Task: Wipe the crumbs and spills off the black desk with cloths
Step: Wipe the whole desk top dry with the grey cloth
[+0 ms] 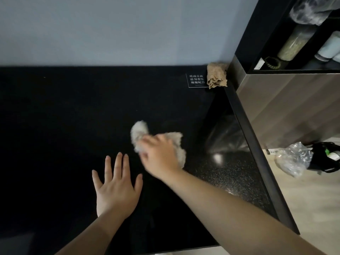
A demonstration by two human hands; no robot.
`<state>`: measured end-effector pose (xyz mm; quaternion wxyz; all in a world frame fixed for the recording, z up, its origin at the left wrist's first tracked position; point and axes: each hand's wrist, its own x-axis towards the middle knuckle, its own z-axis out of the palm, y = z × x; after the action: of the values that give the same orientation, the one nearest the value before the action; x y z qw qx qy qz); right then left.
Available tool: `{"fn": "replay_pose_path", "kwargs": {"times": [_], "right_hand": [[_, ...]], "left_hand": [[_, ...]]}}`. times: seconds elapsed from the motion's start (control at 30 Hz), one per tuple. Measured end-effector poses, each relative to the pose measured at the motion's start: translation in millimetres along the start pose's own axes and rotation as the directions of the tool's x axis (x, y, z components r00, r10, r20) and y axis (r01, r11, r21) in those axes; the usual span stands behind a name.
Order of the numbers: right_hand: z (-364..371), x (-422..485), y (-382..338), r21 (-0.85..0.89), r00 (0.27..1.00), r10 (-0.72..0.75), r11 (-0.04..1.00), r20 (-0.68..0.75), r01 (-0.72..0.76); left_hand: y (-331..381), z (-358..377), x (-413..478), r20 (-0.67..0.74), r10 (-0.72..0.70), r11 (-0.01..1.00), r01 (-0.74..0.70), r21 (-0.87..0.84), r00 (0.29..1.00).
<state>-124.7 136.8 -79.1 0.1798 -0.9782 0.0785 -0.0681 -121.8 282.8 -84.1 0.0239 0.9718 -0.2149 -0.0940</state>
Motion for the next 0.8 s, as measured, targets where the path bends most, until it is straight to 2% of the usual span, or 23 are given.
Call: {"fn": "replay_pose_path", "kwargs": {"times": [0.03,0.07,0.1,0.13,0.17,0.2,0.23,0.27,0.3,0.33,0.37,0.4,0.47,0.5,0.53,0.57,0.6,0.63,0.67,0.7,0.73,0.77,0.8], "right_hand": [[2,-7,-7,0.022,0.984,-0.168,0.986,0.065,0.167],[-3,-7,1,-0.012,0.961,-0.268,0.963,0.071,0.27],[-10,-1,20,-0.086,0.966,-0.257,0.963,0.009,0.257],[-17,7,46,-0.168,0.987,-0.137,0.978,-0.09,0.12],[-26,15,78,-0.24,0.975,0.046,0.966,-0.219,-0.1],[-40,17,110,-0.26,0.915,0.262,0.902,-0.306,-0.345],[-56,16,139,-0.225,0.807,0.481,0.792,-0.343,-0.568],[-70,13,159,-0.142,0.664,0.663,0.663,-0.345,-0.735],[-78,14,168,-0.046,0.534,0.785,0.549,-0.314,-0.835],[-79,19,169,0.001,0.461,0.842,0.481,-0.281,-0.877],[-72,28,163,-0.032,0.465,0.842,0.475,-0.272,-0.879],[-65,37,149,-0.082,0.518,0.818,0.516,-0.25,-0.853],[-45,57,106,-0.108,0.694,0.7,0.687,-0.168,-0.719],[-34,62,80,-0.116,0.796,0.595,0.788,-0.108,-0.605],[-23,61,53,-0.133,0.898,0.438,0.889,-0.032,-0.439],[-16,56,26,-0.139,0.969,0.238,0.964,0.068,-0.227],[-14,49,7,-0.115,0.984,0.033,0.993,0.178,-0.013],[-15,44,0,-0.092,0.962,-0.131,0.983,0.24,0.157],[-20,42,5,-0.106,0.947,-0.229,0.961,0.226,0.257],[-26,44,21,-0.167,0.966,-0.224,0.956,0.126,0.243],[-32,46,45,-0.242,0.994,-0.105,0.966,-0.031,0.094],[-39,48,76,-0.297,0.978,0.104,0.942,-0.181,-0.155],[-50,46,110,-0.297,0.899,0.336,0.86,-0.283,-0.415]], "left_hand": [[0,1,0,-0.012,0.0,1.0,0.0,0.003,1.0],[0,2,0,-0.026,0.002,1.0,-0.002,-0.003,1.0],[0,2,0,-0.031,0.003,1.0,-0.004,-0.012,1.0],[-1,3,1,-0.026,0.008,1.0,-0.008,-0.018,1.0],[-2,4,1,-0.024,0.017,1.0,-0.017,-0.02,1.0],[-3,5,1,-0.024,0.024,0.999,-0.024,-0.023,0.999],[-4,7,1,-0.028,0.03,0.999,-0.03,-0.027,0.999],[-5,7,1,-0.037,0.032,0.999,-0.033,-0.035,0.999],[-5,7,1,-0.046,0.032,0.999,-0.034,-0.04,0.998],[-5,8,1,-0.054,0.033,0.998,-0.035,-0.043,0.998],[-5,9,1,-0.055,0.034,0.998,-0.036,-0.043,0.998],[-5,9,1,-0.054,0.035,0.998,-0.037,-0.042,0.998],[-4,9,2,-0.05,0.037,0.998,-0.039,-0.041,0.998],[-5,9,2,-0.048,0.038,0.998,-0.04,-0.039,0.998],[-5,9,2,-0.045,0.039,0.999,-0.041,-0.032,0.998],[-6,9,2,-0.045,0.04,0.999,-0.041,-0.026,0.998],[-5,9,2,-0.05,0.038,0.999,-0.039,-0.022,0.998],[-5,8,2,-0.057,0.039,0.999,-0.041,-0.019,0.998],[-5,8,2,-0.059,0.041,0.999,-0.043,-0.018,0.997],[-5,8,2,-0.056,0.042,0.999,-0.043,-0.016,0.998],[-5,8,2,-0.048,0.043,0.999,-0.044,-0.015,0.998],[-5,8,2,-0.041,0.046,0.999,-0.046,-0.016,0.998],[-6,7,2,-0.039,0.05,0.999,-0.05,-0.015,0.998]]}}
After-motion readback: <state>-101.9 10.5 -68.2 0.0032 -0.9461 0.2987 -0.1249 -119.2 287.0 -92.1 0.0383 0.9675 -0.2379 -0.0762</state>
